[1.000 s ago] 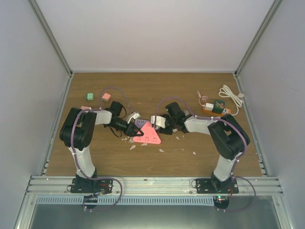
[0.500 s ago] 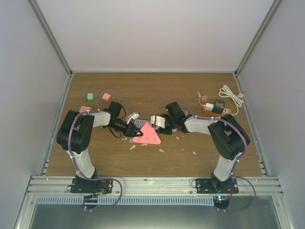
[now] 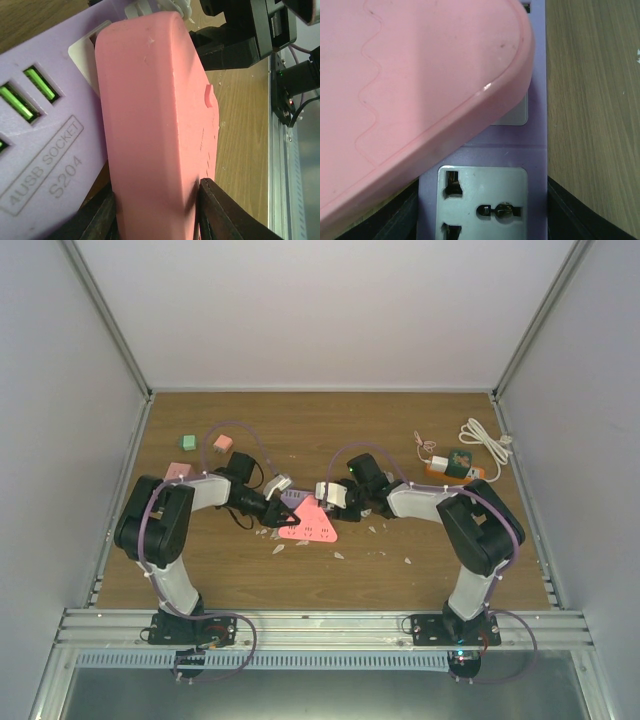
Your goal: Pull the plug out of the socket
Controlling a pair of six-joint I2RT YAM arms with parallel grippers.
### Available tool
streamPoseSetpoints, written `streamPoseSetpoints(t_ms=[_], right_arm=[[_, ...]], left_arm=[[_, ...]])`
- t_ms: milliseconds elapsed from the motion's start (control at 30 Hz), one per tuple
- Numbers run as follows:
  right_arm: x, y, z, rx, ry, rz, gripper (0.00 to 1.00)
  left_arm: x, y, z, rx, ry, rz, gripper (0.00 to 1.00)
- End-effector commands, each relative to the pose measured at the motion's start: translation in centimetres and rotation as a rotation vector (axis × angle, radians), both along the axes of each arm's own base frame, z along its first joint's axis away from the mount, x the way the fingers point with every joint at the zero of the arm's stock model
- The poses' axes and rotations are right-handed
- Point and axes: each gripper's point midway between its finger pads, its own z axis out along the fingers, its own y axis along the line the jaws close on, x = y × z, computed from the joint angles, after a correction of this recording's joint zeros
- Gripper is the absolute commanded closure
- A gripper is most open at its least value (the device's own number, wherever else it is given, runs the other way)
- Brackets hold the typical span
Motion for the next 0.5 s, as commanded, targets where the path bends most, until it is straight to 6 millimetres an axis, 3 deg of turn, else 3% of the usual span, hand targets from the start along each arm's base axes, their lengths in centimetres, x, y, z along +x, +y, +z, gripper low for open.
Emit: streamPoseSetpoints(t_ms=[0, 100, 233, 467], right_arm=[[0.1, 0.2, 0.5, 0.005, 0.010, -0.024, 0.67], [0.1, 0.1, 0.6, 0.006, 0.007, -0.025, 0.67], [0.3, 0.0, 0.7, 0.008, 0.006, -0.032, 0.67], [0.3, 0.0, 0.7, 0.011, 0.008, -0.028, 0.67]], left_arm=[[1.4, -0.7, -1.0, 0.006, -0.051, -0.027, 0.67], [1.5, -0.4, -1.4, -0.002, -0.012, -0.022, 0.66], [1.1, -0.7, 0.8, -0.039, -0.119, -0.032, 0.61], [1.1, -0.8, -0.2, -0.035, -0.056, -0.031, 0.30]])
